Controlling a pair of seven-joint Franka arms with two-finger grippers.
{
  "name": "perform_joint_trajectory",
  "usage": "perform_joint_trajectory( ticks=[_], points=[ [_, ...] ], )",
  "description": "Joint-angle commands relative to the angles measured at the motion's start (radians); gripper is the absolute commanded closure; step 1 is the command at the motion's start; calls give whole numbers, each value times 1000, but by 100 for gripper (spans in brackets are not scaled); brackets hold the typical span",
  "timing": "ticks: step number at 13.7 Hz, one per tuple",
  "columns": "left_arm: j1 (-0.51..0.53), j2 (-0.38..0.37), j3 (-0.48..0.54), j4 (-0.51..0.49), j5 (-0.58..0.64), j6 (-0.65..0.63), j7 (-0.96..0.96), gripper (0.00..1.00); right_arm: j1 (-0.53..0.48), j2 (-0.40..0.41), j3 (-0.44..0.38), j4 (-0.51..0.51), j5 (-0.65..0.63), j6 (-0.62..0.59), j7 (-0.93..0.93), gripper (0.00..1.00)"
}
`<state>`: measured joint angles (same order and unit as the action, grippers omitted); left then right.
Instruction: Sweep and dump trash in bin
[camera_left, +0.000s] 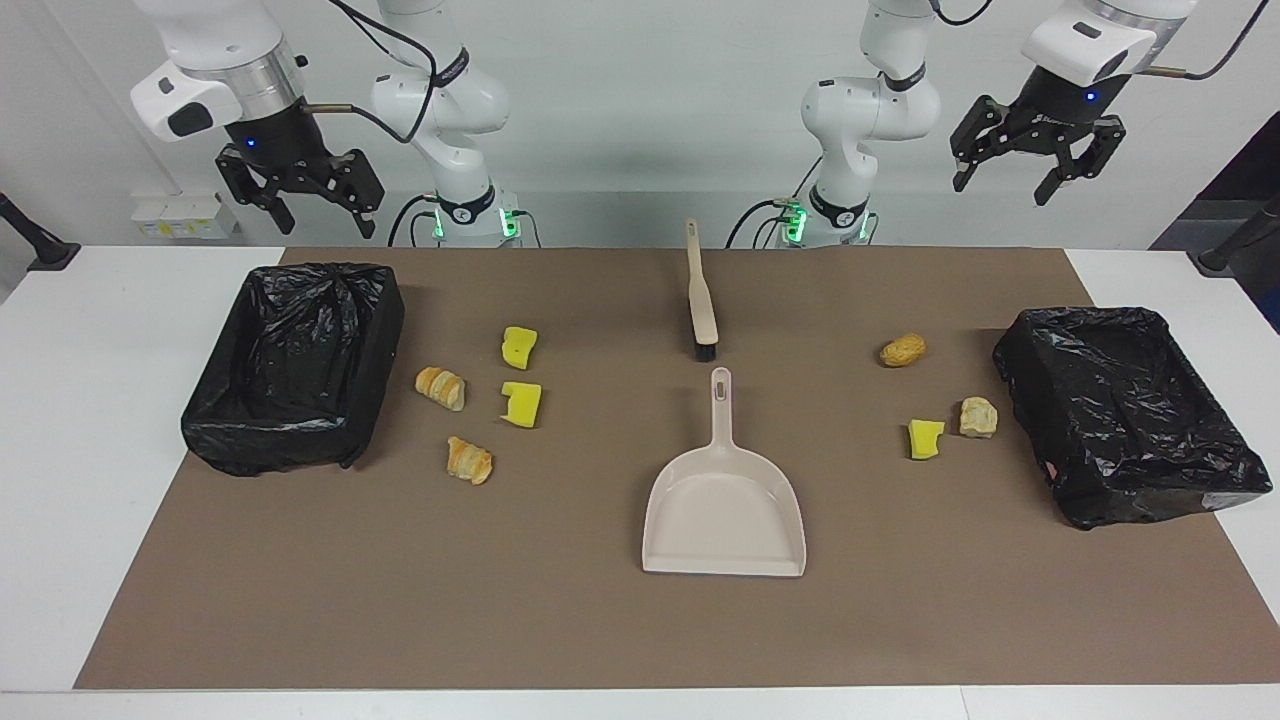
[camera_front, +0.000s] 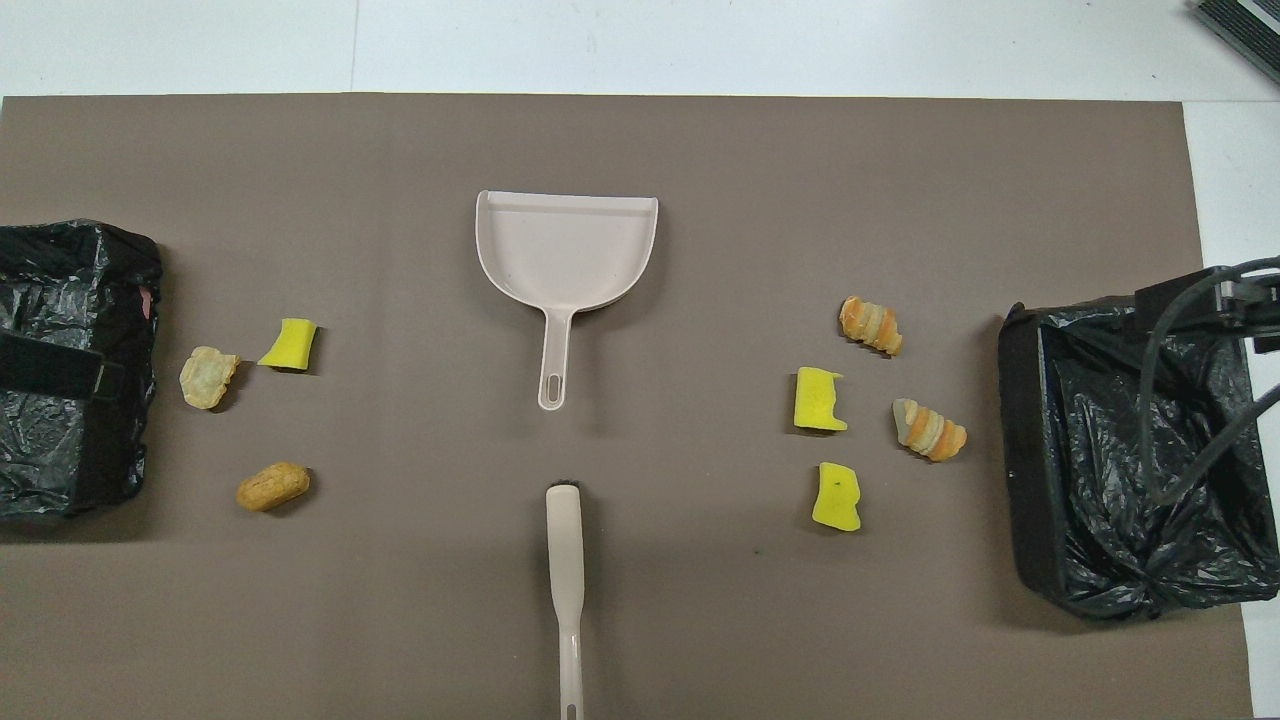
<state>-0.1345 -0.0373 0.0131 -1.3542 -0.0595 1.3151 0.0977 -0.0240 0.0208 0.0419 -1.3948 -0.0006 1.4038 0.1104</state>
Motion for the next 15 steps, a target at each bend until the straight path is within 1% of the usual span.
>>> perform_joint_trajectory(
  ticks=[1, 15],
  points=[
    [16, -21, -9, -23, 0, -7, 0, 0, -5, -24, 3, -29, 19, -3, 26, 0],
    [16, -21, -9, -23, 0, -7, 0, 0, -14, -25, -1, -30, 24, -8, 12, 0]
  ],
)
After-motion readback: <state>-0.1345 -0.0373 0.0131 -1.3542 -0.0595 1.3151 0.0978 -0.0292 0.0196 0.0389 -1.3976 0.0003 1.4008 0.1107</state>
